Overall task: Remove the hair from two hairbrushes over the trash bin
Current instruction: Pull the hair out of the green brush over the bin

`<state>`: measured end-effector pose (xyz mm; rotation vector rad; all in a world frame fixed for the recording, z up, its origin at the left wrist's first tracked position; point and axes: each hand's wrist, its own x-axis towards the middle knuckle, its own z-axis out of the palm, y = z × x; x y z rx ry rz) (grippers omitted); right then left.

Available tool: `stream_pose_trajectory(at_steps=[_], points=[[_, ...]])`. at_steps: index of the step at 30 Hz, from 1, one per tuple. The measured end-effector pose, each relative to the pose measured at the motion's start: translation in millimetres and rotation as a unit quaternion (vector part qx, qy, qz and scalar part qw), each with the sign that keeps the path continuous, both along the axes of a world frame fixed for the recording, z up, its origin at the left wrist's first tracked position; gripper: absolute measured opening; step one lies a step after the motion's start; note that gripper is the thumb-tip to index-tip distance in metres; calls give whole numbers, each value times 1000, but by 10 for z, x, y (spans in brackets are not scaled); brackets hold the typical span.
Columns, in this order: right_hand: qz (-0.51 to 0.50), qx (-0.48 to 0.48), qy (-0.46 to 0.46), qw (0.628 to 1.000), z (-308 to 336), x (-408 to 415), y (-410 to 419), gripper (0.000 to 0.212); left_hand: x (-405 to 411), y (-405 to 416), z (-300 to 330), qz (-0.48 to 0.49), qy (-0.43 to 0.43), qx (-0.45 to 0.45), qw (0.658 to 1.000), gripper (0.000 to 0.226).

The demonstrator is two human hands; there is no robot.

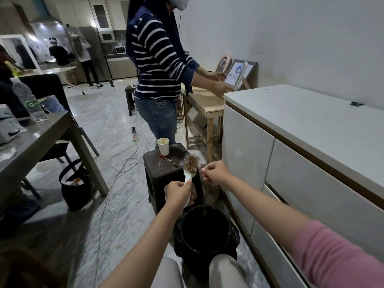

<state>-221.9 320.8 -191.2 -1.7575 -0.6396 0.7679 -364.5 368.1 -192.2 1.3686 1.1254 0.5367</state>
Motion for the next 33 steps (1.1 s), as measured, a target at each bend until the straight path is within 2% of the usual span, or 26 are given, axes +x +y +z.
stream_pose_trajectory(at_steps=[5, 9, 12, 15, 20, 24, 28, 30, 33], points=[[-34, 24, -114, 993, 0, 18, -33, 17, -6, 25, -25, 26, -4, -22, 999, 34], [-40, 70, -151, 985, 24, -9, -45, 20, 38, 37, -7, 68, -8, -36, 997, 33], [-64, 107, -150, 981, 31, 23, -68, 17, 15, 138, -18, 125, -17, -64, 990, 24], [-120, 149, -99, 977, 74, 124, -102, 19, -62, 286, -84, 165, -26, -87, 982, 21], [-196, 168, -45, 965, 90, 276, -163, 21, -207, 445, -156, 218, -17, -97, 971, 34], [-189, 121, -47, 973, 2, 273, -149, 23, -228, 474, -141, 228, -21, -89, 969, 35], [-155, 35, -94, 983, -76, 256, -157, 9, -197, 453, -106, 214, -17, -65, 975, 28], [-134, -21, -108, 985, -134, 266, -138, 14, -175, 429, -86, 191, -20, -43, 980, 24], [-80, -86, -109, 987, -143, 247, -129, 23, -154, 376, -50, 135, -20, -16, 991, 31]])
